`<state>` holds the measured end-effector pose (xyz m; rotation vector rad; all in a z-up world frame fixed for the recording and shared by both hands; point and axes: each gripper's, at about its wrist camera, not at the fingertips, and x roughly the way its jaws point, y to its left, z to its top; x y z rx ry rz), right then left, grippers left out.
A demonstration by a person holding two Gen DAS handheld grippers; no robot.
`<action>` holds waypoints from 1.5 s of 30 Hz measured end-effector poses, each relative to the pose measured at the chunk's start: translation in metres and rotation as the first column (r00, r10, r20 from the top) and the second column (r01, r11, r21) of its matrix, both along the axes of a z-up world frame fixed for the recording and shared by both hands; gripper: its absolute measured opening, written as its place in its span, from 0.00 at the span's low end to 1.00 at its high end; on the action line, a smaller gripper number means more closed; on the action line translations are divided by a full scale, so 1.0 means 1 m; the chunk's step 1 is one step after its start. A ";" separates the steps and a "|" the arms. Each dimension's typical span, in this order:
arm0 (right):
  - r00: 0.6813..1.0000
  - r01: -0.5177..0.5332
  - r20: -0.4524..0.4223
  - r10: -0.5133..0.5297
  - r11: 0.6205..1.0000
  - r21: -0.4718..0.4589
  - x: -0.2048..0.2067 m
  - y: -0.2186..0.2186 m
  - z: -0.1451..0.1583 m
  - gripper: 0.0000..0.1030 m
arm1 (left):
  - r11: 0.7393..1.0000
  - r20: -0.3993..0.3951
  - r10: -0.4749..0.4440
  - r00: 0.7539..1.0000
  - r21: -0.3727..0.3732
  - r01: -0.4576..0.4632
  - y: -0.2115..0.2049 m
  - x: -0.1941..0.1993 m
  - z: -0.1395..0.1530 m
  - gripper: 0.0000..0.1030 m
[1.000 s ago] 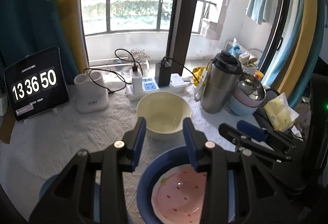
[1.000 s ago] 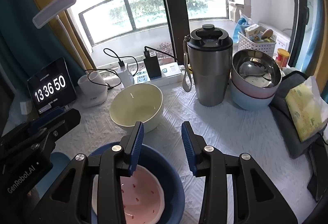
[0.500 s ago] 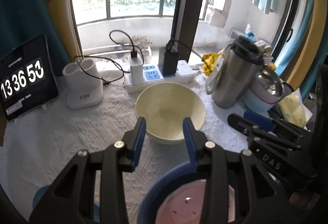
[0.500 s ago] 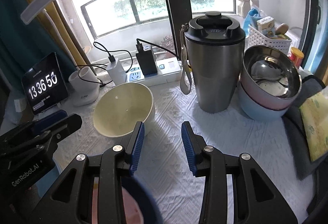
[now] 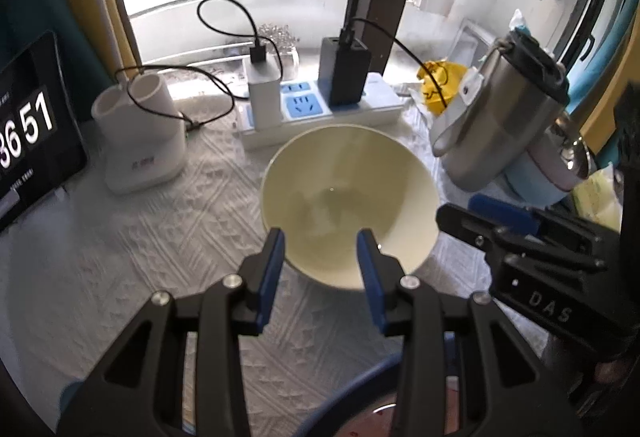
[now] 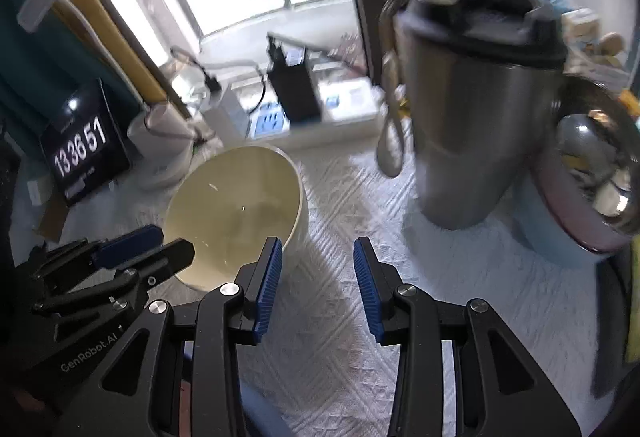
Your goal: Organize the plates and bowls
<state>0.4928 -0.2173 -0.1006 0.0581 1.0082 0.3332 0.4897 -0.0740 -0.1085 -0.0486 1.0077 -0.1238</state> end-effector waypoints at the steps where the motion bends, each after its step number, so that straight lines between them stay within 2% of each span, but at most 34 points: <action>1: 1.000 -0.009 0.003 0.008 1.000 0.010 0.002 0.001 0.001 0.39 | 1.000 -0.001 -0.002 1.000 0.012 0.002 -0.001 0.001 -0.001 0.38; 5: 0.999 -0.044 -0.033 0.043 0.999 -0.007 0.012 0.009 -0.005 0.39 | 0.999 -0.005 -0.014 1.000 0.043 0.014 -0.006 0.003 -0.002 0.38; 8: 0.995 -0.076 -0.063 0.075 0.997 -0.012 0.017 0.015 -0.010 0.39 | 0.999 -0.015 -0.010 1.000 0.037 0.011 -0.005 0.006 -0.001 0.38; 10: 0.993 -0.091 -0.077 0.090 0.996 -0.014 0.020 0.018 -0.013 0.39 | 1.000 -0.019 0.009 1.000 0.029 -0.009 -0.001 0.008 -0.001 0.38; 12: 0.993 -0.090 -0.075 0.089 0.996 -0.010 0.021 0.017 -0.013 0.38 | 0.997 -0.018 0.069 0.997 0.047 -0.068 0.008 0.009 -0.003 0.38; 15: 0.993 -0.098 -0.071 0.098 0.995 0.002 0.021 0.016 -0.014 0.32 | 0.998 -0.078 0.065 0.995 -0.006 -0.066 0.017 0.014 -0.013 0.38; 18: 0.991 -0.119 -0.069 0.119 0.993 -0.008 0.021 0.021 -0.014 0.28 | 0.997 -0.150 0.017 0.989 -0.069 -0.027 0.018 0.021 -0.023 0.38; 20: 0.988 -0.138 -0.072 0.136 0.990 -0.018 0.021 0.025 -0.014 0.27 | 0.997 -0.165 0.006 0.986 -0.080 -0.019 0.017 0.022 -0.025 0.38; 24: 0.987 -0.146 -0.066 0.144 0.989 -0.031 0.023 0.026 -0.015 0.26 | 0.998 -0.154 -0.010 0.988 -0.055 0.002 0.011 0.019 -0.025 0.38; 34: 0.991 -0.131 -0.024 0.129 0.988 -0.084 0.017 0.028 -0.010 0.22 | 0.999 -0.081 -0.023 0.996 -0.048 0.019 0.005 0.002 -0.013 0.38; 45: 0.993 -0.104 0.045 0.108 0.991 -0.089 0.000 0.029 0.019 0.22 | 0.998 0.006 -0.022 1.000 -0.067 0.023 0.009 -0.012 0.012 0.38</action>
